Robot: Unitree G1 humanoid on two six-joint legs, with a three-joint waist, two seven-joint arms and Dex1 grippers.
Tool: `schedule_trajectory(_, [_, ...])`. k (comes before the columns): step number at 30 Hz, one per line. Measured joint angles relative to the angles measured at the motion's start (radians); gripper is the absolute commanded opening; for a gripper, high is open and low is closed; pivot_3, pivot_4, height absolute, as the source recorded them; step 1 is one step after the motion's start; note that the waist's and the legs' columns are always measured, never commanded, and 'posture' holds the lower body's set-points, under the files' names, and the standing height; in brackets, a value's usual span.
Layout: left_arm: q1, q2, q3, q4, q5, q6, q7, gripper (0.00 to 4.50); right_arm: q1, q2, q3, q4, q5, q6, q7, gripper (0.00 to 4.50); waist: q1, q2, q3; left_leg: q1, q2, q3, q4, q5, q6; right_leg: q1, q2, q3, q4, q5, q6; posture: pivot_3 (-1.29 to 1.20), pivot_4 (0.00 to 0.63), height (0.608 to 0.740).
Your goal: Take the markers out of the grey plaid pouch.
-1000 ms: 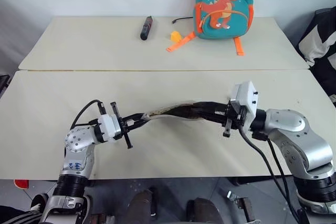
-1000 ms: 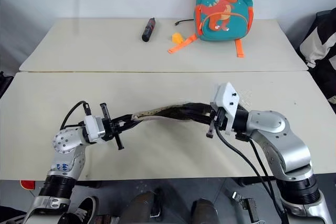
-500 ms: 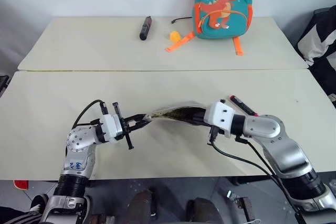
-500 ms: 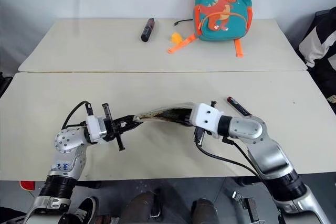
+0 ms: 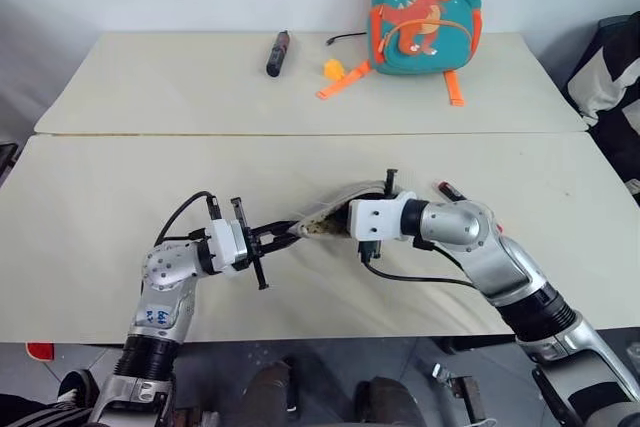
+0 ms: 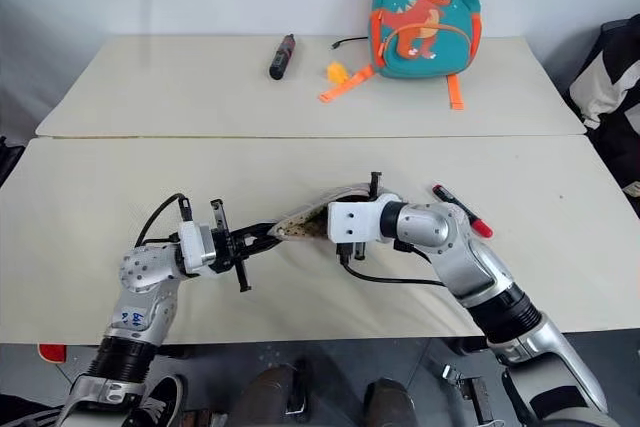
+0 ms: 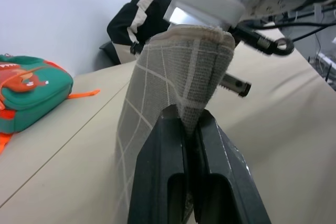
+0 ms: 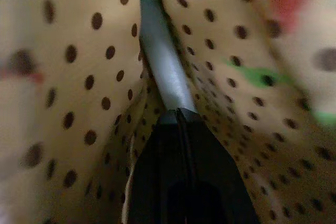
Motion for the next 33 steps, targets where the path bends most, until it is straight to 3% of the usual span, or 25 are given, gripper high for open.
schedule_trajectory(4, [-0.001, -0.017, -0.012, -0.001, 0.000, 0.005, 0.001, 0.00, 0.000, 0.035, 0.007, 0.009, 0.001, 0.043, 0.016, 0.20, 0.000, 0.000, 0.000, 0.000, 0.000, 0.000, 0.000, 0.000, 0.000, 0.000, 0.000, 0.000, 0.001, 0.000, 0.000, 0.00, 0.150, 0.740])
schedule_trajectory(13, [-0.001, -0.019, -0.013, -0.002, 0.000, 0.023, -0.001, 0.00, 0.015, 0.089, -0.010, -0.006, 0.023, 0.124, 0.013, 2.81, 0.000, 0.000, 0.000, 0.000, 0.000, 0.000, 0.000, 0.000, 0.000, 0.000, 0.000, 0.000, 0.000, 0.000, 0.000, 0.00, 0.150, 0.740])
schedule_trajectory(27, [0.006, -0.017, -0.009, -0.011, -0.020, 0.051, -0.003, 0.00, 0.015, 0.151, -0.011, -0.018, 0.011, 0.177, -0.028, 2.81, 0.000, 0.000, 0.000, 0.000, 0.000, 0.000, 0.000, 0.000, 0.000, 0.000, 0.000, 0.000, 0.001, 0.000, 0.000, 0.00, 0.150, 0.740])
schedule_trajectory(30, [0.016, -0.016, -0.009, -0.022, -0.020, 0.056, -0.003, 0.00, 0.015, 0.154, -0.011, -0.010, 0.006, 0.177, -0.036, 2.20, 0.000, 0.000, 0.000, 0.000, 0.000, 0.000, 0.000, 0.000, 0.000, 0.000, 0.000, 0.000, 0.001, 0.000, 0.000, 0.00, 0.150, 0.740])
schedule_trajectory(33, [0.020, -0.015, -0.009, -0.035, -0.020, 0.063, -0.003, 0.00, 0.014, 0.153, -0.010, 0.006, -0.003, 0.177, -0.048, 1.15, 0.000, 0.000, 0.000, 0.000, 0.000, 0.000, 0.000, 0.000, 0.000, 0.000, 0.000, 0.000, 0.001, 0.000, 0.000, 0.00, 0.150, 0.740])
